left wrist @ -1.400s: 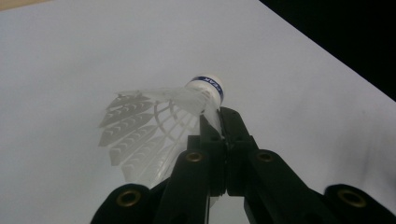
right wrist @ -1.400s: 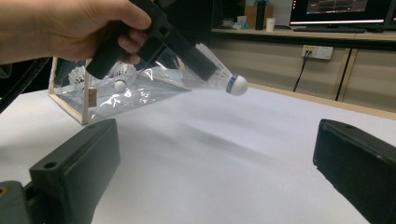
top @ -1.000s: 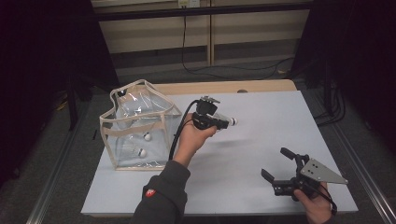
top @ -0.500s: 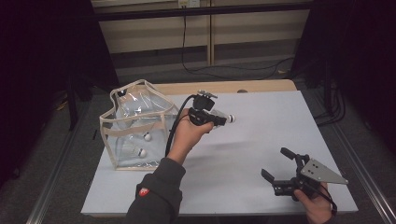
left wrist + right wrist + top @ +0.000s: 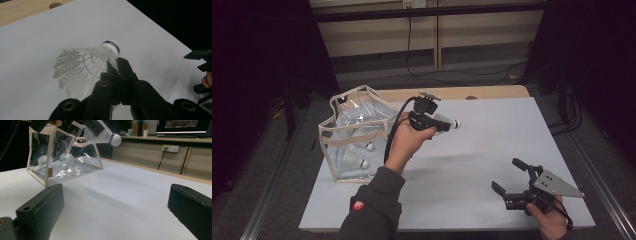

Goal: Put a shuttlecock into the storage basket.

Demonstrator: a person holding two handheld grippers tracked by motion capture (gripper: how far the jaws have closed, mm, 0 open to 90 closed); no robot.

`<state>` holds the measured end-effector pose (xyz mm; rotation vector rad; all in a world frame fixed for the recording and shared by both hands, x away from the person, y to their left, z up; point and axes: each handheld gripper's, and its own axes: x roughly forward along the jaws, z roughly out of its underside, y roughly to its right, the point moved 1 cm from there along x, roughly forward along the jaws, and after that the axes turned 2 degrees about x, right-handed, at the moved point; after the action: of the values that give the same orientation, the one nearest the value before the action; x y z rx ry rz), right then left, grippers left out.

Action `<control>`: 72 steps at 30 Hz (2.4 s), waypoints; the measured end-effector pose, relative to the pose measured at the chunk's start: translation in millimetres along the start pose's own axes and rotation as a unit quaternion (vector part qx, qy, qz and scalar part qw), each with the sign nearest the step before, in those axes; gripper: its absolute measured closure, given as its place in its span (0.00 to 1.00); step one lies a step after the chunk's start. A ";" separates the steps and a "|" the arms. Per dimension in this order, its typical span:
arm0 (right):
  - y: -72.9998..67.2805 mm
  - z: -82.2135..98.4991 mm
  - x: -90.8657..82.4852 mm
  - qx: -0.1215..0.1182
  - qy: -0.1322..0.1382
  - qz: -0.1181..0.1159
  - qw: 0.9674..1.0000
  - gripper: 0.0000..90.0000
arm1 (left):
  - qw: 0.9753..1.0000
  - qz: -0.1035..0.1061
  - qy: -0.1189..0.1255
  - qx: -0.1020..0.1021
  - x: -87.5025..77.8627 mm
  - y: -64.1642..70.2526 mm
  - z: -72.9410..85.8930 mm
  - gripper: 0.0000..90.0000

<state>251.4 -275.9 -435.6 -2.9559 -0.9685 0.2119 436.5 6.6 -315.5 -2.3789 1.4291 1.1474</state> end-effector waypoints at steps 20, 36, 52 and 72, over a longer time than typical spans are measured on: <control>0.1 0.0 0.6 -0.001 0.000 -0.001 1.000 0.00 | 1.000 -0.013 -0.001 0.011 -28.1 -0.5 -8.1 1.00; -0.6 0.8 1.5 0.002 -0.003 -0.002 1.000 0.00 | 1.000 -0.021 -0.003 0.012 -40.6 -2.9 -10.8 1.00; 0.0 1.4 1.3 -0.001 -0.004 -0.002 1.000 0.00 | 1.000 -0.026 -0.003 0.007 -52.0 -7.0 -16.2 1.00; -0.1 0.6 0.6 0.001 -0.003 -0.001 1.000 0.00 | 0.999 -0.031 -0.009 0.010 -64.7 -8.5 -21.7 1.00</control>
<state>251.7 -275.5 -436.3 -2.9545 -0.9702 0.2203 438.3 46.1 -259.2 -2.3757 1.3440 1.1305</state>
